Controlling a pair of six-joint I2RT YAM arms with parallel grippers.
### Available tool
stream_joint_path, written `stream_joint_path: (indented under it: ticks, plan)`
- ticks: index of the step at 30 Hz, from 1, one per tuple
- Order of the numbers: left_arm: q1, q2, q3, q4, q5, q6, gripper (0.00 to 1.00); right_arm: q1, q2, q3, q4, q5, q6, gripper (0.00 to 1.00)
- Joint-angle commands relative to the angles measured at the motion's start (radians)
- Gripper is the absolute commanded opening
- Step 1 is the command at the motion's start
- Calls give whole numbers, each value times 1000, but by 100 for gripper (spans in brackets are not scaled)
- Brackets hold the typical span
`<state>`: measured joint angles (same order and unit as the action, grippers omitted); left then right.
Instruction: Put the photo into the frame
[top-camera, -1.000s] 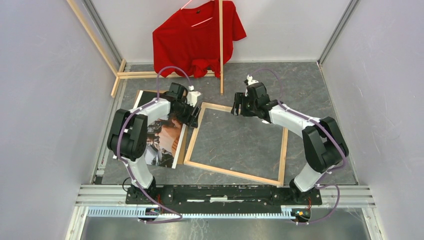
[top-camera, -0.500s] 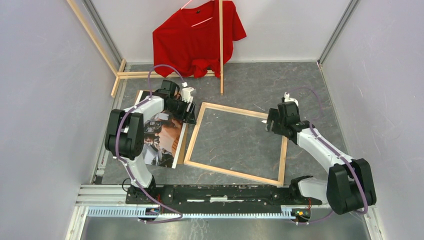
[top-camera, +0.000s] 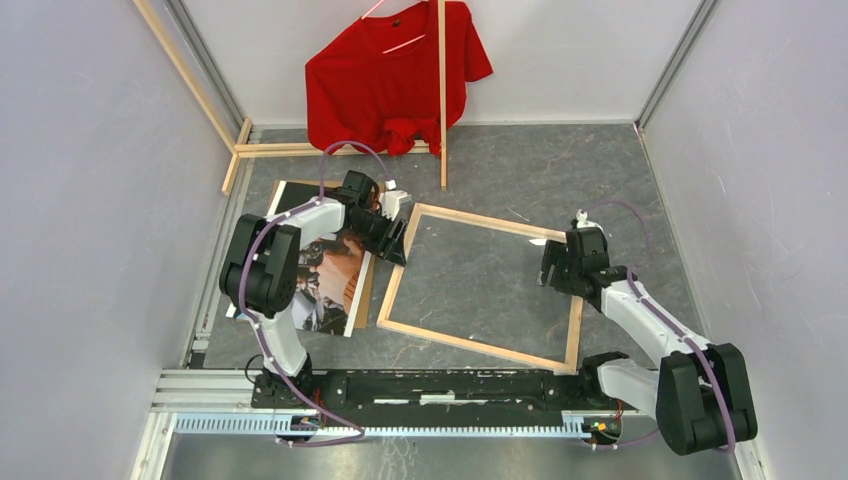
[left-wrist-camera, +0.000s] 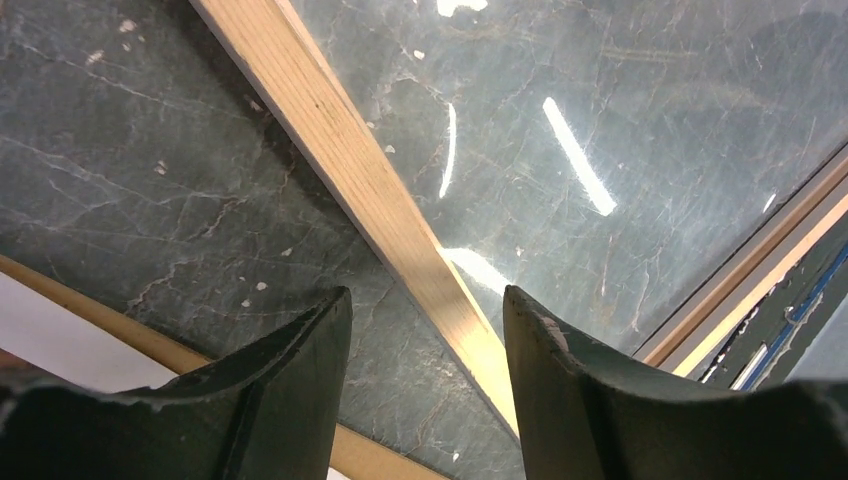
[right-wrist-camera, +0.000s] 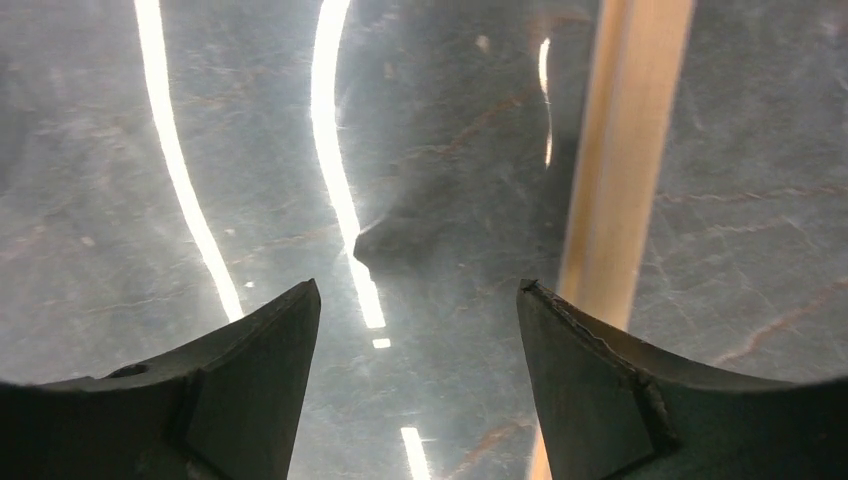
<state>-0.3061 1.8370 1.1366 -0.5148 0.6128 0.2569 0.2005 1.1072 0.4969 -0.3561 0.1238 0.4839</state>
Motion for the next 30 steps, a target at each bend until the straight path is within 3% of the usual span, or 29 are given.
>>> stream_joint_path:
  ticks: [1, 3, 8, 13, 20, 30]
  plan:
    - [1, -11, 5, -3, 23, -36, 63, 5, -2, 16, 120, -185, 7, 77]
    - [0, -24, 7, -8, 29, -41, 60, 78, 41, 47, 172, -219, 6, 76]
    - [-10, -30, 21, -27, 2, -48, 52, 418, 154, 185, 244, -145, -129, 71]
    - [5, -90, 43, -72, -36, -27, 64, 677, 184, 219, 280, -119, -332, 68]
    - [86, -163, 76, -146, -36, 21, 80, 886, 217, 202, 284, -144, -428, 66]
    - [172, -196, 75, -211, -38, 84, 84, 1009, 310, 218, 251, -130, -476, 63]
